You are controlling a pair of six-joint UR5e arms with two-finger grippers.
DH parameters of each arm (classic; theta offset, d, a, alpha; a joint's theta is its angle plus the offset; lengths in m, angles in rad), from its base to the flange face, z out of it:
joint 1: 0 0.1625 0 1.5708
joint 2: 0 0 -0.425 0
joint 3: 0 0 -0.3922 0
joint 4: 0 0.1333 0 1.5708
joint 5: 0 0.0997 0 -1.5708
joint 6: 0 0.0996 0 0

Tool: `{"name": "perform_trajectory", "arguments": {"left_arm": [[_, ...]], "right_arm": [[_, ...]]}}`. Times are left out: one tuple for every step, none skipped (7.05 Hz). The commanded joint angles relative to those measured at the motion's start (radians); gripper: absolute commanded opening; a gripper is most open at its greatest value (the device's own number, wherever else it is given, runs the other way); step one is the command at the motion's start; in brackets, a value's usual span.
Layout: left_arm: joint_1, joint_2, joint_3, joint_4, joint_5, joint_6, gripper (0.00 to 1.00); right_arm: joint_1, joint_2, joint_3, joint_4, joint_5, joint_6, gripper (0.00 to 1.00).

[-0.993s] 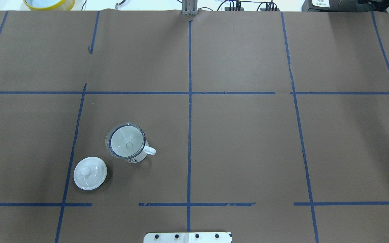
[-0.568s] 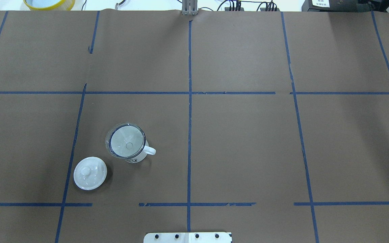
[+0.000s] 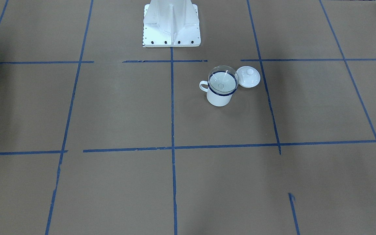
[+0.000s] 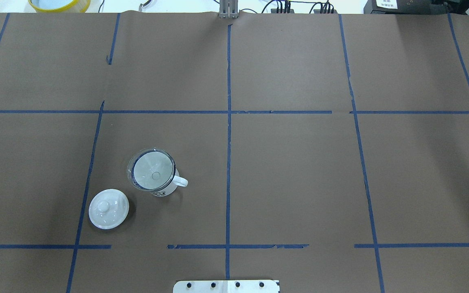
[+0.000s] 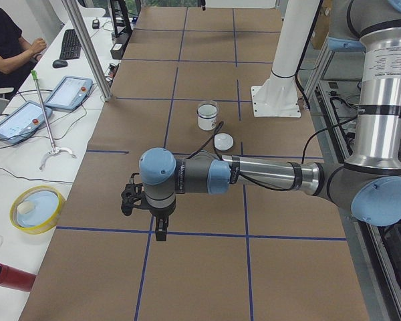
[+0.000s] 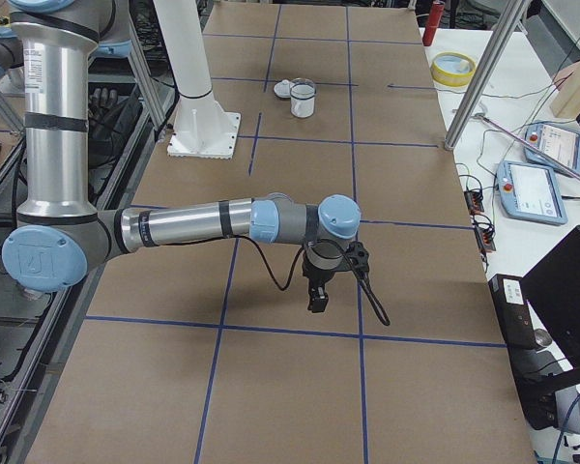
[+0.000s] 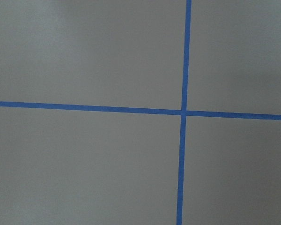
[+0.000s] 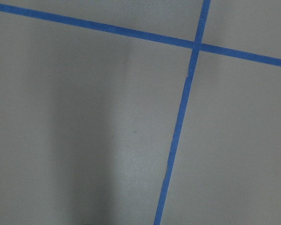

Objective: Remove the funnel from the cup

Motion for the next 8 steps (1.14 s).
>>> {"name": "perform_trajectory", "arguments": {"left_arm": [[0.118,-0.004,-0.121,-0.039,-0.108,-0.161,1.00],[0.189,-0.010,-0.199,-0.041,-0.107,-0.342,1.00],[0.245,-0.031,-0.274,-0.038,-0.106,-0.523,1.00],[0.339,-0.057,-0.350,-0.038,-0.103,-0.842,1.00],[0.428,-0.155,-0.363,-0.029,-0.072,-1.065,1.00],[0.576,-0.265,-0.357,0.006,0.037,-1.302,1.00],[0.693,-0.353,-0.344,0.031,0.107,-1.453,1.00],[0.793,-0.411,-0.341,0.054,0.147,-1.551,1.00]], "right_arm": [[0.000,0.000,0.000,0.000,0.000,0.000,1.00],[0.000,0.000,0.000,0.000,0.000,0.000,1.00],[0.000,0.000,0.000,0.000,0.000,0.002,1.00],[0.000,0.000,0.000,0.000,0.000,0.002,1.00],[0.000,0.000,0.000,0.000,0.000,0.002,1.00],[0.000,0.000,0.000,0.000,0.000,0.000,1.00],[0.000,0.000,0.000,0.000,0.000,0.002,1.00],[0.000,0.000,0.000,0.000,0.000,0.002,1.00]]}}
